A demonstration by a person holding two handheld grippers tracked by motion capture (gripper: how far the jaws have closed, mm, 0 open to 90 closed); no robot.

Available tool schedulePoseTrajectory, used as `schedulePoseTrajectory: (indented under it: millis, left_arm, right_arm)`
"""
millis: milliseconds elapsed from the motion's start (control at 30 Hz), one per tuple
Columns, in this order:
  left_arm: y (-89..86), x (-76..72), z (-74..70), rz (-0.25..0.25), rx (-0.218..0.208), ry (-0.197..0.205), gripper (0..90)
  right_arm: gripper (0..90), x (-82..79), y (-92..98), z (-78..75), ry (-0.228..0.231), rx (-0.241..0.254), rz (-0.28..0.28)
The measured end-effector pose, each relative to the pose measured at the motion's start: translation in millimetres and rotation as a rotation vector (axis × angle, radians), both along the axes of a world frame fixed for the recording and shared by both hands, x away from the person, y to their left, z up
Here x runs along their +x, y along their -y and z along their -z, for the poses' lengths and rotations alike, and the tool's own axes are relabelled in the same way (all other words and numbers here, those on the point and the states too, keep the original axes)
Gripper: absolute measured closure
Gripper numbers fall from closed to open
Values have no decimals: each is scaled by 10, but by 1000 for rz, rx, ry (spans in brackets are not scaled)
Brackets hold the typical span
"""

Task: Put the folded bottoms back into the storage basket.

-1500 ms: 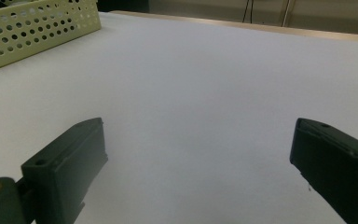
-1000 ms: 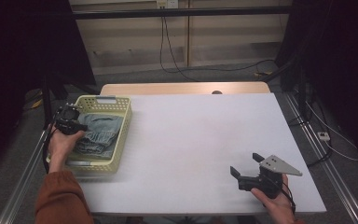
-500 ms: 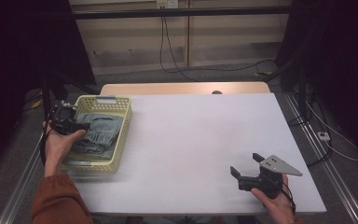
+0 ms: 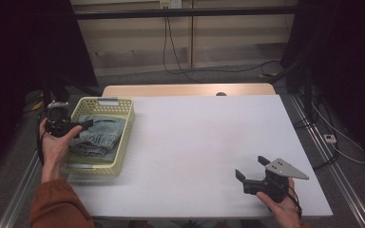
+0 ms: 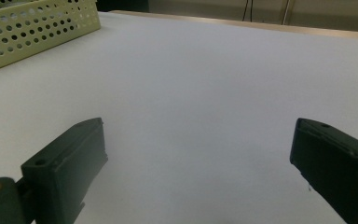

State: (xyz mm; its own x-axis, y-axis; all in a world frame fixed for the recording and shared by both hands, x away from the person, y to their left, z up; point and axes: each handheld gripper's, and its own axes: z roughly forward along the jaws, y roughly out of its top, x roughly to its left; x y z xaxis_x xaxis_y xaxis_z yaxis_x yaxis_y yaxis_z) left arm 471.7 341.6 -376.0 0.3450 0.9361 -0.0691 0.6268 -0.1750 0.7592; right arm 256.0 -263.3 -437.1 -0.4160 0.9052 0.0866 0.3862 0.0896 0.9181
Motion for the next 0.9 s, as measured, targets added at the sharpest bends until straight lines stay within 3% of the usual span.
schedulePoseTrajectory:
  millis: [100, 267, 367, 433, 567, 633, 800, 900]
  left_arm:
    - [12, -14, -18, 13, -1, 23, 46]
    - [18, -51, -35, 48, -14, 99, 48]
    - [42, -63, -22, 47, -26, 93, 53]
    - [67, -85, -23, 37, 8, 93, 52]
    - [148, -168, -33, 7, 23, 112, 57]
    - [197, -214, -44, 24, 4, 136, 57]
    - [266, -256, -72, 78, 18, 130, 57]
    - [275, -272, -83, 110, -1, 107, 69]
  right_arm:
    - [35, -2, 5, -5, 4, 5, 3]
    - [35, 9, 10, 1, -3, 10, 9]
    - [36, 36, 13, 10, -4, 9, 15]
    - [36, 48, 10, 13, -7, 7, 13]
    - [36, 47, -3, 7, -2, 4, 5]
    - [36, 52, -8, 8, -1, 2, 5]
    - [36, 39, -5, 8, -1, -2, 6]
    - [36, 39, 18, 5, -1, -6, 11]
